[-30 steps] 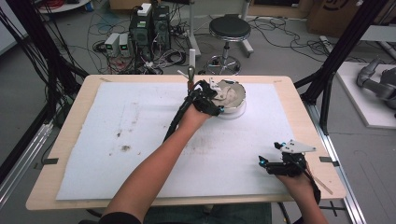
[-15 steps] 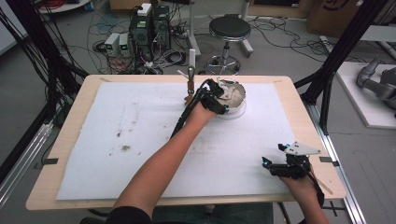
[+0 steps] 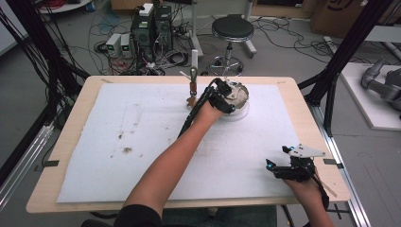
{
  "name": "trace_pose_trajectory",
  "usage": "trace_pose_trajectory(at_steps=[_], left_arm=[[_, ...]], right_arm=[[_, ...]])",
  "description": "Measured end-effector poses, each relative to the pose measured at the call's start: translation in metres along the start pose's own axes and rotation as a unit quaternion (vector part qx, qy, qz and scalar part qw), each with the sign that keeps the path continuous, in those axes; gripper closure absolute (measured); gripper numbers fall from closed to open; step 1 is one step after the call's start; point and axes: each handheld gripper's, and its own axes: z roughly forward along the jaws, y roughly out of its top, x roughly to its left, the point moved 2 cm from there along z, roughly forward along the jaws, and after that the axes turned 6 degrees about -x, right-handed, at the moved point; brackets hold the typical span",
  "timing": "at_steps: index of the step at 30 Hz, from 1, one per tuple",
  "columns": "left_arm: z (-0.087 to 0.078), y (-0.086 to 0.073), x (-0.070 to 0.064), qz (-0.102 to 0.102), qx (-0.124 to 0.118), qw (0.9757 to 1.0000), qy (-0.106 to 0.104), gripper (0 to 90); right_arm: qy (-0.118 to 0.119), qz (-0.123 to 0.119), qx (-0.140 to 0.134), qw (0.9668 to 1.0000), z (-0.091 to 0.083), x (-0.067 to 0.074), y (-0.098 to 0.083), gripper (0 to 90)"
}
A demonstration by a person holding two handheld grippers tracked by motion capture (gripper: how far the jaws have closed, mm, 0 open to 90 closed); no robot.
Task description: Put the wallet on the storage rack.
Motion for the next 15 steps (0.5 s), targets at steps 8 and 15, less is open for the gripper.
trace_pose_trajectory(at_steps=[8,15], left_arm=[[0.0045,-0.0016,0.0030,-0.005,0.008,0.9999,0.005,35.5],[0.0043,0.0000,0.0037,-0.008,-0.012,0.9998,0.013,32.6]], right_arm=[[0.000,0.002,0.001,1.0000,-0.0006,-0.0003,-0.0007,15.8],[0.000,-0.002,0.000,1.0000,-0.0011,0.0010,0.0003,15.8]])
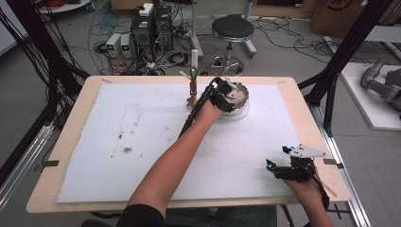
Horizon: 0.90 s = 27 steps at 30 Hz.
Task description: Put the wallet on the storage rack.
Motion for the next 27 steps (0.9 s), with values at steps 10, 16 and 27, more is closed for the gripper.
trace_pose_trajectory(at_steps=[10,16,27], left_arm=[[-0.017,0.002,0.004,-0.010,-0.031,0.9995,-0.005,23.6],[-0.036,-0.005,0.008,-0.016,-0.056,0.9982,-0.017,21.5],[-0.076,-0.034,0.023,-0.030,-0.081,0.9959,-0.029,20.4]], right_arm=[[0.002,-0.003,-0.001,1.0000,0.001,0.001,0.001,15.8],[0.005,-0.001,-0.001,1.0000,0.004,0.003,0.003,15.8],[0.019,-0.014,0.004,0.9997,0.018,0.008,0.010,15.8]])
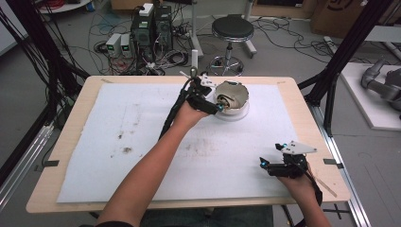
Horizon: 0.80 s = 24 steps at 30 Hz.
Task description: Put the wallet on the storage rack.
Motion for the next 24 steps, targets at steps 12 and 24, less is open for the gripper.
trace_pose_trajectory(at_steps=[12,24], left_arm=[[-0.043,-0.038,0.002,-0.011,-0.015,0.9998,0.008,19.1],[-0.104,-0.084,0.016,-0.020,-0.042,0.9978,0.048,19.1]], right_arm=[[0.020,-0.004,-0.004,0.9998,0.020,0.004,0.012,15.8],[0.035,-0.021,-0.007,0.9992,0.039,0.011,0.024,15.8]])
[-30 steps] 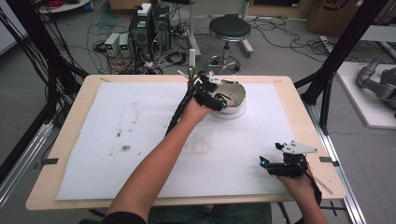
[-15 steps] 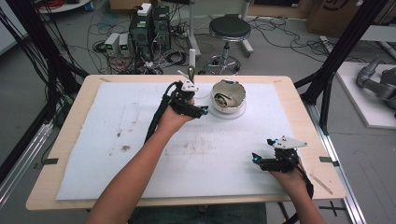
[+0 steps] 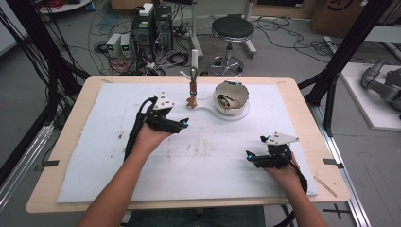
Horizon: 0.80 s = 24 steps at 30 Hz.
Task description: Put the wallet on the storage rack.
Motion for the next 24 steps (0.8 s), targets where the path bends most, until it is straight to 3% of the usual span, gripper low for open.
trace_pose_trajectory(at_steps=[3,10,15,19,24], left_arm=[[-0.015,-0.008,0.008,0.001,0.002,0.9999,0.010,19.0],[-0.040,-0.026,0.013,-0.014,-0.012,0.9998,0.008,18.7],[-0.043,-0.050,0.006,-0.016,-0.029,0.9994,-0.006,18.8],[-0.045,-0.054,0.008,-0.024,-0.042,0.9987,-0.014,18.8],[-0.051,-0.058,0.015,-0.029,-0.050,0.9983,-0.007,18.7]], right_arm=[[0.002,0.000,0.002,1.0000,0.000,0.001,0.000,15.8],[0.000,0.001,0.000,1.0000,-0.002,0.000,0.000,15.8],[-0.002,0.001,0.001,1.0000,-0.004,-0.001,-0.003,15.8],[-0.008,0.006,-0.001,0.9999,-0.007,-0.006,-0.005,15.8],[-0.013,0.019,-0.007,0.9997,-0.010,-0.011,-0.007,15.8]])
